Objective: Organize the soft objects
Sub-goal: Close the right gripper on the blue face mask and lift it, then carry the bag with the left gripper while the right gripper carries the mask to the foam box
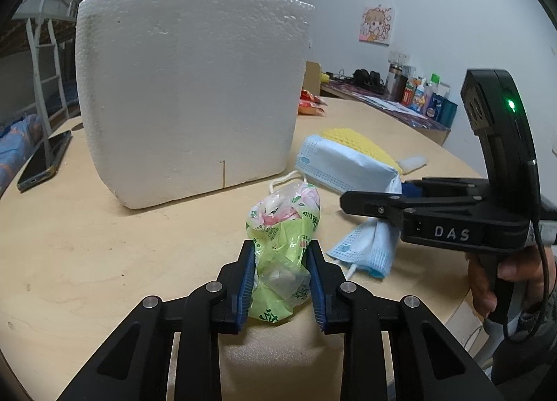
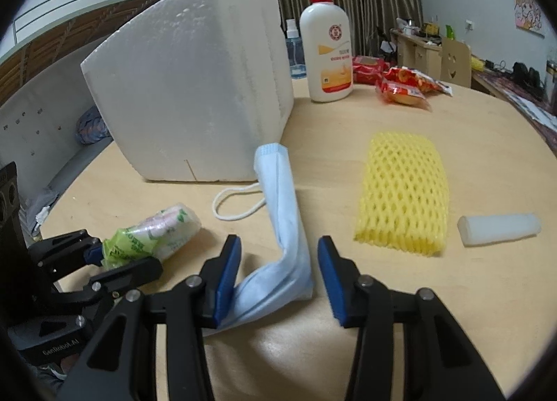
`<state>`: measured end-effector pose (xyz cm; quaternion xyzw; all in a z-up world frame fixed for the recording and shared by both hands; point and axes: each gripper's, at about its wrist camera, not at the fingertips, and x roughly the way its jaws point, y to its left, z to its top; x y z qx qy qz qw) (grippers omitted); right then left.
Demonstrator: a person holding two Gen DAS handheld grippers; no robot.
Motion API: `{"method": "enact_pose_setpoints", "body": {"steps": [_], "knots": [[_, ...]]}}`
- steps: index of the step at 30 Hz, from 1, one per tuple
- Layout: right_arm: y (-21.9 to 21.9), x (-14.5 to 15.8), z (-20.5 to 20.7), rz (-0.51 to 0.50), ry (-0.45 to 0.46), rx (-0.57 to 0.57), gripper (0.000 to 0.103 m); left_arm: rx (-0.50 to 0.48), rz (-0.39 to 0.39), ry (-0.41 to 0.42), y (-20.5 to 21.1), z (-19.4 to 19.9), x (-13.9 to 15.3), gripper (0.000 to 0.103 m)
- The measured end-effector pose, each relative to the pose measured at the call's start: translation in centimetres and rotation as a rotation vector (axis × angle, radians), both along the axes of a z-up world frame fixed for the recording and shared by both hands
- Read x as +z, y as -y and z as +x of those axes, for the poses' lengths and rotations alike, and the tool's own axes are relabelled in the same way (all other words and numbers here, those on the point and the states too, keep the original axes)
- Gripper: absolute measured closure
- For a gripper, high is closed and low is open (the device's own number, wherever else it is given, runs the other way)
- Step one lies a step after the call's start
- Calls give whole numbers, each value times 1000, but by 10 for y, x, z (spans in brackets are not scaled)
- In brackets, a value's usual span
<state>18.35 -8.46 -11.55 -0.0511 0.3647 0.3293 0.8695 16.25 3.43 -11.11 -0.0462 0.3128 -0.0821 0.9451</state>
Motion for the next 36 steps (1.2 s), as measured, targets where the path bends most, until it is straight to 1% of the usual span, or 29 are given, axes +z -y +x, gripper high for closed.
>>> {"method": "enact_pose_setpoints", "body": {"steps": [3, 6, 13, 16, 20, 29, 36], "knots": [[0, -1, -6, -11, 27, -13, 74, 11, -10, 11, -2, -1, 0, 72], [2, -3, -14, -2, 52, -12, 77, 19, -9, 18, -3, -5, -3, 73], [15, -5, -20, 68, 58, -54, 78, 47, 5, 46, -2, -16, 0, 74], [19, -1, -23, 78, 71, -64, 78, 64, 25, 74, 1, -21, 6, 74], [24, 8, -32, 89, 96, -75, 78, 97, 44, 116, 3, -27, 16, 74], [36, 30, -50, 122, 162, -89, 78, 116, 58, 172, -1, -46, 39, 74], [40, 48, -65, 142, 219, -86, 78, 127, 68, 205, 1, -62, 52, 74]]}}
